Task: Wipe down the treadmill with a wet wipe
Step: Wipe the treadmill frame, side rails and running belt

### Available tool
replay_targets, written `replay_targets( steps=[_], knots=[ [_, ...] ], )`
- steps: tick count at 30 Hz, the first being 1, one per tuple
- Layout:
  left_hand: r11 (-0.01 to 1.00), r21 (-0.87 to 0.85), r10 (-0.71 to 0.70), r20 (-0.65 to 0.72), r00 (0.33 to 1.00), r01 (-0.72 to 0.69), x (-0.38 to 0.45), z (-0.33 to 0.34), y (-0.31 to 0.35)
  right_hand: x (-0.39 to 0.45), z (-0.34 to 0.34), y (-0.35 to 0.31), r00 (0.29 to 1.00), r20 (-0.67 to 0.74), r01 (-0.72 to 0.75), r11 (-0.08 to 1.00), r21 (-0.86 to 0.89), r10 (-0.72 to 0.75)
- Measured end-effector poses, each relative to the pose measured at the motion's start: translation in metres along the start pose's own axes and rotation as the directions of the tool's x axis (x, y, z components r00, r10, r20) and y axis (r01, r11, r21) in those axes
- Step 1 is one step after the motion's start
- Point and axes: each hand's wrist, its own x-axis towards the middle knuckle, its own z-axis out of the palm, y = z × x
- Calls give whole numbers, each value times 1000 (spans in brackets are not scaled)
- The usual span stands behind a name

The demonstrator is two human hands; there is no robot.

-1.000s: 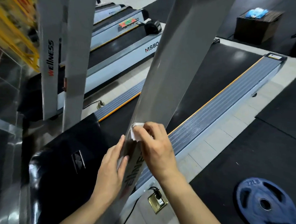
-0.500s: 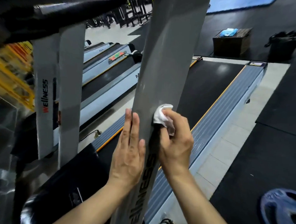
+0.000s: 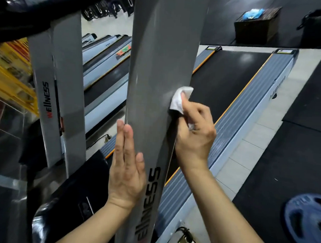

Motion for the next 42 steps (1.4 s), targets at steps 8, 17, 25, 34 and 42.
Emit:
replay_targets(
  steps=[8,17,25,34,42],
  knots=[
    [999,-38,-16,1,1000,16,-1,-2,-2,-32,-10,-11,956,201,213,977,19,-212],
    [981,-32,-192,-3,981,192,-150,5,-39,-80,-10,16,747,393,523,839,152,-537],
    [984,27,-169,-129,977,174,-227,23,-51,-41,-3,17,793,251,539,831,135,-555],
    [977,123,-152,-162,975,173,-239,29,-54,-171,-20,84,539,393,726,648,230,-745],
    [976,148,-132,-179,975,159,-241,32,-53,-49,-5,59,880,72,466,883,59,-470]
  ],
)
